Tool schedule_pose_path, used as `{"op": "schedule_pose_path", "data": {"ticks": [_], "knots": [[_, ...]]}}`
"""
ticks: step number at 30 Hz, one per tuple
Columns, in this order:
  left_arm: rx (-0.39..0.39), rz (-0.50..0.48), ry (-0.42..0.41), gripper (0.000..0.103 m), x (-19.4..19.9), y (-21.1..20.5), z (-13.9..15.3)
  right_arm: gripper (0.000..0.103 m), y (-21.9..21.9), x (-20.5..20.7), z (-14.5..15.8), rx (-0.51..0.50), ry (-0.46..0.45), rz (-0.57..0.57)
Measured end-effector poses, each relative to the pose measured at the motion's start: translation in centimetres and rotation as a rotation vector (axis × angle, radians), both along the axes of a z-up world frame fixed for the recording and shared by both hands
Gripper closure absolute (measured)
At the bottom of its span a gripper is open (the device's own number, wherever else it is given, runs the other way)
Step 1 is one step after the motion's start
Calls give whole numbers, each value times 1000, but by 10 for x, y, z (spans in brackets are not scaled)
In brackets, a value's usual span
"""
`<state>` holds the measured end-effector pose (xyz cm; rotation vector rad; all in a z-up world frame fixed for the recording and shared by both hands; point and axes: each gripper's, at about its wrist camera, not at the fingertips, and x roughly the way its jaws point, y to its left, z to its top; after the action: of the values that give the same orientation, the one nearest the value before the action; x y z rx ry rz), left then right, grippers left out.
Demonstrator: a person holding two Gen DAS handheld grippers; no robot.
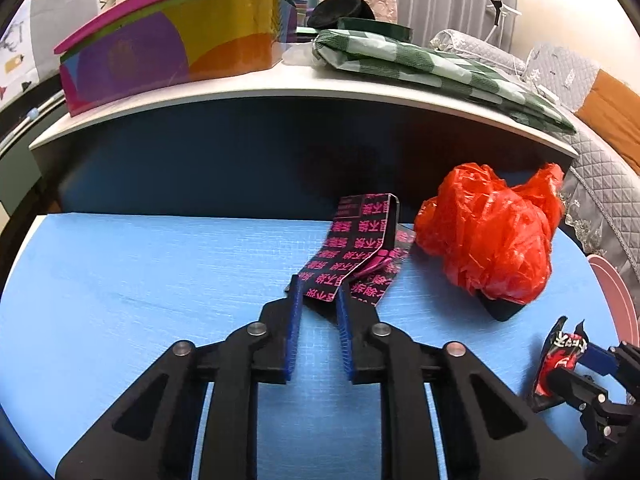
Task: Collect trash
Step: 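Carry the checkered cloth with the left tool while the right tool carries the wrapper over the pink bin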
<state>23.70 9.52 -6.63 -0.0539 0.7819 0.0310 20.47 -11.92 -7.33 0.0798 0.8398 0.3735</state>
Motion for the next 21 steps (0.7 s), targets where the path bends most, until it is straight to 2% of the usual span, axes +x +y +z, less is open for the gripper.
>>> {"op": "schedule_pose_path", "data": {"ticks": [3,5,21], "knots": [[8,-14,-6,100,-7,-4,5,61,-1,-3,5,3,-9,-2],[9,-20,-7,102,-12,-8,8,61,-3,-6,9,9,-16,-3],[16,-57,-67,102,-86,-26,51,61,-19,-56,57,31,-106,-20]]}}
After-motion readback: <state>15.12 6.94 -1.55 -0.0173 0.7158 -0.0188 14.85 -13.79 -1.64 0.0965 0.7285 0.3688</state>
